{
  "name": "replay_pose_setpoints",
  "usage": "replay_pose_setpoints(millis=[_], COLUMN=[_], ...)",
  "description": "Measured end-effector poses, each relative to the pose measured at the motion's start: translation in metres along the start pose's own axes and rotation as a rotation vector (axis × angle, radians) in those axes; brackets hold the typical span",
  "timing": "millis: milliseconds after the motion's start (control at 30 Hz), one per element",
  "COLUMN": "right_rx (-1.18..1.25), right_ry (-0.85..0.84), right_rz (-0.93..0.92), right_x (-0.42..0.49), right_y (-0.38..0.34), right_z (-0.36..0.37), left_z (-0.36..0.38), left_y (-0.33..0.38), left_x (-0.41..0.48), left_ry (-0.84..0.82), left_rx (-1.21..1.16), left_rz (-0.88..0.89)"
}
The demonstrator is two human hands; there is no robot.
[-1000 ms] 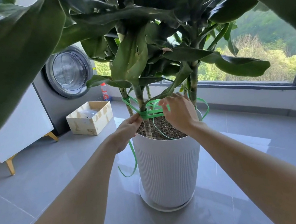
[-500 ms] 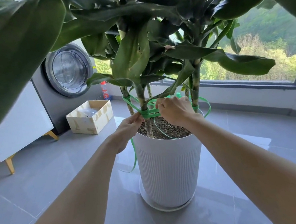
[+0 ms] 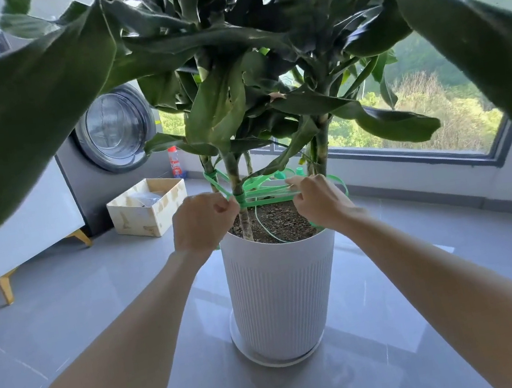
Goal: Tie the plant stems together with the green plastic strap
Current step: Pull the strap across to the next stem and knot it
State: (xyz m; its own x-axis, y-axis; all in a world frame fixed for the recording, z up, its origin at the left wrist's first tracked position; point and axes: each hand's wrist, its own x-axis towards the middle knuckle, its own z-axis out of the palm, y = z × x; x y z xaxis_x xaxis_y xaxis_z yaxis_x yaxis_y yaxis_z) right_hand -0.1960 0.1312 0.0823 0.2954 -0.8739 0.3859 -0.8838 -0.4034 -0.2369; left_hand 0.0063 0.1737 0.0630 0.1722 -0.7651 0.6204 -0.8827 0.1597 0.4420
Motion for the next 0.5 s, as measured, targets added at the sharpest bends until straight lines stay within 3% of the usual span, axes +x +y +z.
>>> replay_pose_setpoints(millis=[100,167,300,500], right_rx=[0.006,-0.008,0.089,0.349], right_ry=[0.044,0.067,0.094,0.143], right_rz=[-0.005,-0.006,0.017,0.115], right_x=[-0.005,-0.007,-0.010,-0.006], right_y=[0.003,0.004,0.008,0.012], right_z=[-0.001,-0.001,0.001,0.005], left_z=[-0.001,0.006,0.024,0.039], left_y=[0.013,0.021,0.037,0.047], left_x=[-0.003,-0.002,0.000,0.009], left_ry=[-0.007,-0.090,-0.250,-0.290], left_rx=[0.051,0.098,0.198,0.121], left_rz=[0.374,0.478,0.410,0.296])
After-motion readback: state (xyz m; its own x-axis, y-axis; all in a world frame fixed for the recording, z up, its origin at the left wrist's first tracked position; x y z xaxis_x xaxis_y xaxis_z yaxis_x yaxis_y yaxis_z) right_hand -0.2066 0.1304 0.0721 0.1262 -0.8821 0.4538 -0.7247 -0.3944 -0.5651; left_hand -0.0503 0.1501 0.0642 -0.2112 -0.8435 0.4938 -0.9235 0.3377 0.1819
